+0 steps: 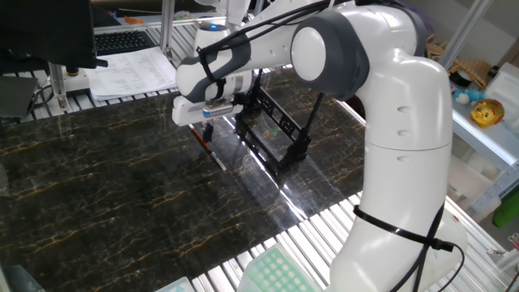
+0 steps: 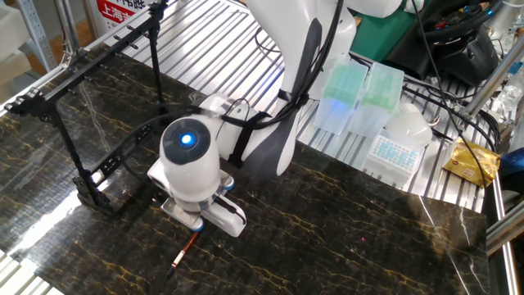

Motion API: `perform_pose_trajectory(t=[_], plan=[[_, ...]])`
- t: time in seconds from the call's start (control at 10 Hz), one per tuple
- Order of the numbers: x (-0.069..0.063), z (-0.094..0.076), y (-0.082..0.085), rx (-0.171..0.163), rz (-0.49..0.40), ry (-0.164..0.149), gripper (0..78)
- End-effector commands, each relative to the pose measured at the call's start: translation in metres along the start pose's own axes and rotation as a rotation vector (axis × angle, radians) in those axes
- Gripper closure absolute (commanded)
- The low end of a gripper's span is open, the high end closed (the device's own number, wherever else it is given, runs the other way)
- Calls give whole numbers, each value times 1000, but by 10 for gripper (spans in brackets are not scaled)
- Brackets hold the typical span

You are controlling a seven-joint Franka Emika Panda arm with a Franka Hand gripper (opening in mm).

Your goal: Place the brush on the pen rack

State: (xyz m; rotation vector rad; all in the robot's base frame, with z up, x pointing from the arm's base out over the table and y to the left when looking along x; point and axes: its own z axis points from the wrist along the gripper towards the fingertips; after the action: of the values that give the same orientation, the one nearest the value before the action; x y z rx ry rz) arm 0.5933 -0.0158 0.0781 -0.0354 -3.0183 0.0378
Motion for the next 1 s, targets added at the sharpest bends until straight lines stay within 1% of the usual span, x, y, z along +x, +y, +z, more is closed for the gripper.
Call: perform_pose_trajectory(t=[0.1,0.4,0.9,1.0], plan=[[-1,-2,0,13,2,-10,776],[-2,1,1,8,-5,-12,776],[-4,4,2,11,-1,-23,776],[-5,6,3,8,-1,-31,776]])
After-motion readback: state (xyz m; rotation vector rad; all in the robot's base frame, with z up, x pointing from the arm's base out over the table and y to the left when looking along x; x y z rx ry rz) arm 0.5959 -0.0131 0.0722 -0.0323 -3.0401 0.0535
